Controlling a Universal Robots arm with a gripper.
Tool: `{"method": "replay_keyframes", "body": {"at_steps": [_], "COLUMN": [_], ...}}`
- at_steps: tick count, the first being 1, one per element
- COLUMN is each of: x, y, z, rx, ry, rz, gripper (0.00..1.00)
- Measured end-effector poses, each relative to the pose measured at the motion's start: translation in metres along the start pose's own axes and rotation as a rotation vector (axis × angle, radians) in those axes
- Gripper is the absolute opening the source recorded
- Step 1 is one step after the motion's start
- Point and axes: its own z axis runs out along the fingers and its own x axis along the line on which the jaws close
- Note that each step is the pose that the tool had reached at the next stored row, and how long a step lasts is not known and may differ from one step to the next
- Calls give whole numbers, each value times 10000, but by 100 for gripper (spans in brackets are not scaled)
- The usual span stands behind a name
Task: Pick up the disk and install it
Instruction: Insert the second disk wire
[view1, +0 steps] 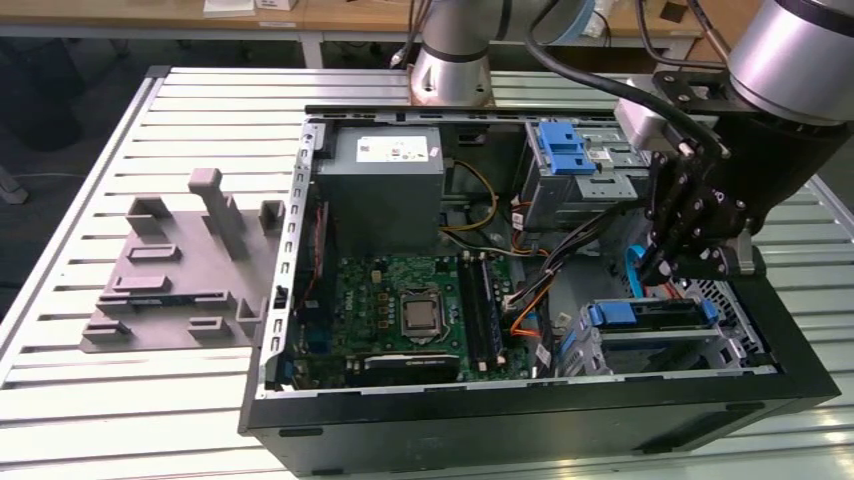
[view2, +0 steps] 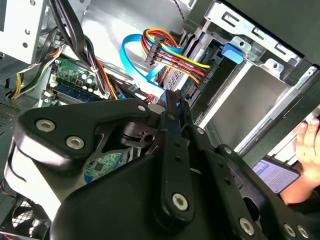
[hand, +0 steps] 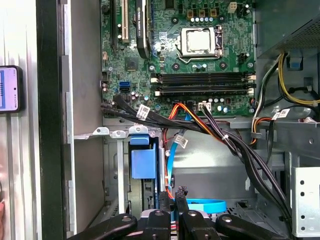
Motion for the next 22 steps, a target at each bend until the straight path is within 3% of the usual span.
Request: {"method": "replay_keyframes", "body": {"at_steps": [14,22], "x": [22,109], "y": [-1,-6], "z": [15,63], "rx": [0,-3], "ry": [-11,-138], "rz": [0,-30], "gripper": [16,16]}}
